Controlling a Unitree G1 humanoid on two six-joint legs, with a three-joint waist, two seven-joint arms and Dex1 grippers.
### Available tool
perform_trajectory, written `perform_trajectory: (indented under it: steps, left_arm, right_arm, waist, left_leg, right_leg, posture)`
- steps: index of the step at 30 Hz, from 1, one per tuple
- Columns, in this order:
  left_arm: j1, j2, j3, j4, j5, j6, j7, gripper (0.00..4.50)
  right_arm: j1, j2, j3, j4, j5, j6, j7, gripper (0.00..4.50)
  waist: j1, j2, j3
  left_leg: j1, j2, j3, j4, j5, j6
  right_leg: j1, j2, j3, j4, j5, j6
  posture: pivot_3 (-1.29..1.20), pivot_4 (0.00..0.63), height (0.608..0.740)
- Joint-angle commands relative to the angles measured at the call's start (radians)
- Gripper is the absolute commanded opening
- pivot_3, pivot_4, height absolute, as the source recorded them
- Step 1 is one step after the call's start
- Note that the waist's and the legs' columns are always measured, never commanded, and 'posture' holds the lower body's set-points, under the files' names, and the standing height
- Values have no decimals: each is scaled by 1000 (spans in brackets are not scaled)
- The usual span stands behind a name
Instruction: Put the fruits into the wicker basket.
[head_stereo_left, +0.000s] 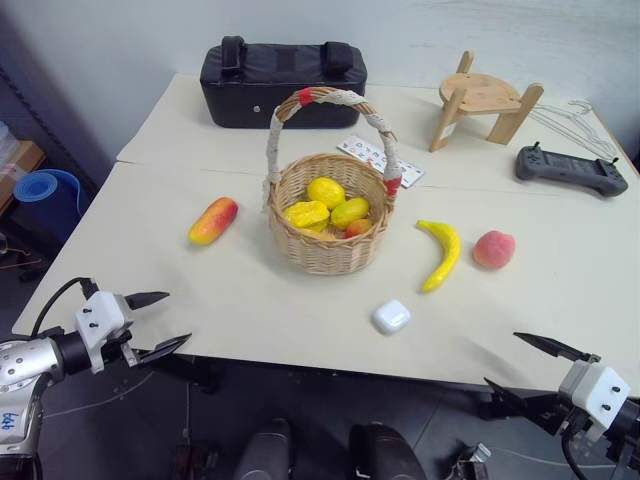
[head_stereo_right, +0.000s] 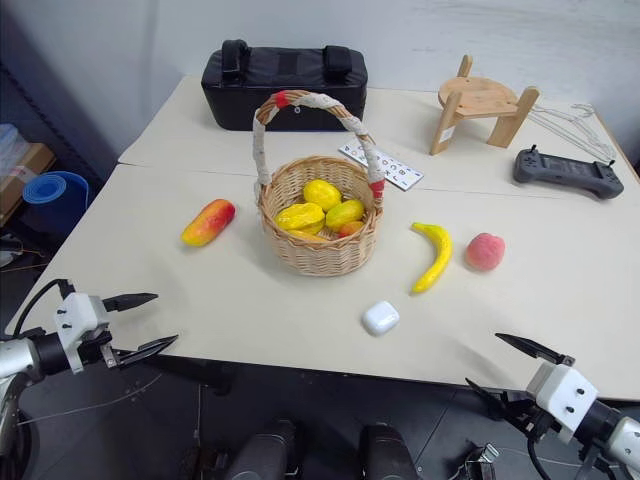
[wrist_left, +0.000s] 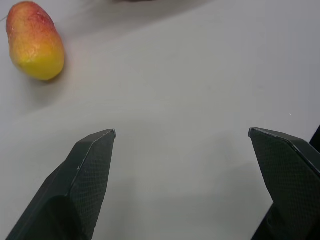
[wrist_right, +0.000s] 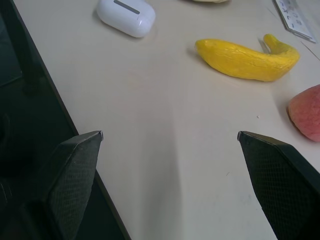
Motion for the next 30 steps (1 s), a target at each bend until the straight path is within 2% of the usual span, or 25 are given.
perform_trajectory:
  steps: [1, 7, 10, 15, 19, 23, 25, 30]
  left_arm:
    - [2, 6, 3, -36, -19, -4, -13, 4500]
    - [-11, 20, -19, -59, -95, 102, -94, 4500]
    - [-31, 56, -73, -184, -221, 283, -180, 4500]
    - [-131, 44, -187, -400, -332, 476, -154, 4500]
    - [-186, 8, -245, -429, -311, 468, -155, 4500]
    - [-193, -14, -292, -404, -247, 417, -163, 4500]
    - [-189, -10, -305, -396, -226, 401, -171, 4500]
    - [-185, -5, -304, -380, -213, 390, -178, 4500]
  right_arm:
    - [25, 9, 9, -25, -6, -14, -5, 4462]
    - [18, 7, 14, -39, 14, 10, -7, 4462]
    - [-12, 3, 59, -176, 62, 136, -43, 4462]
    - [-129, -6, 222, -398, 117, 470, -153, 4462]
    - [-274, 35, 372, -436, 44, 625, -254, 4462]
    - [-423, 118, 519, -309, -86, 713, -366, 4462]
    - [-453, 133, 559, -261, -142, 696, -383, 4462]
    - [-488, 162, 589, -206, -148, 718, -374, 4462]
  waist:
    - [-2, 0, 0]
    - [-5, 1, 1]
    - [-5, 1, 1]
    - [-4, 2, 1]
    - [-4, 3, 1]
    - [-11, 4, 1]
    - [-12, 4, 2]
    - [-8, 4, 1]
  left_leg:
    - [0, 0, 0, 0, 0, 0]
    - [0, 0, 0, 0, 0, 0]
    - [0, 0, 0, 0, 0, 0]
    - [0, 1, -1, 2, 0, 0]
    - [-1, 0, -1, 1, 0, -1]
    - [-2, 0, -1, 2, 1, -2]
    - [-1, 0, -1, 2, 1, -2]
    - [-1, 0, -1, 2, 1, -2]
  right_leg:
    - [0, 0, 0, 0, 0, 0]
    - [0, 0, 0, 1, 0, 0]
    - [0, 0, 0, 1, 0, 0]
    - [0, 0, 0, 2, 0, 0]
    - [-1, 1, 0, 1, 0, 0]
    - [-2, 2, 0, 2, 0, 0]
    - [-2, 2, 0, 2, 0, 0]
    - [-1, 2, 0, 3, 0, 0]
  posture:
    - [0, 150, 740]
    - [0, 150, 740]
    - [0, 150, 740]
    - [0, 150, 740]
    - [0, 150, 740]
    - [0, 150, 740]
    - [0, 150, 740]
    - [0, 150, 740]
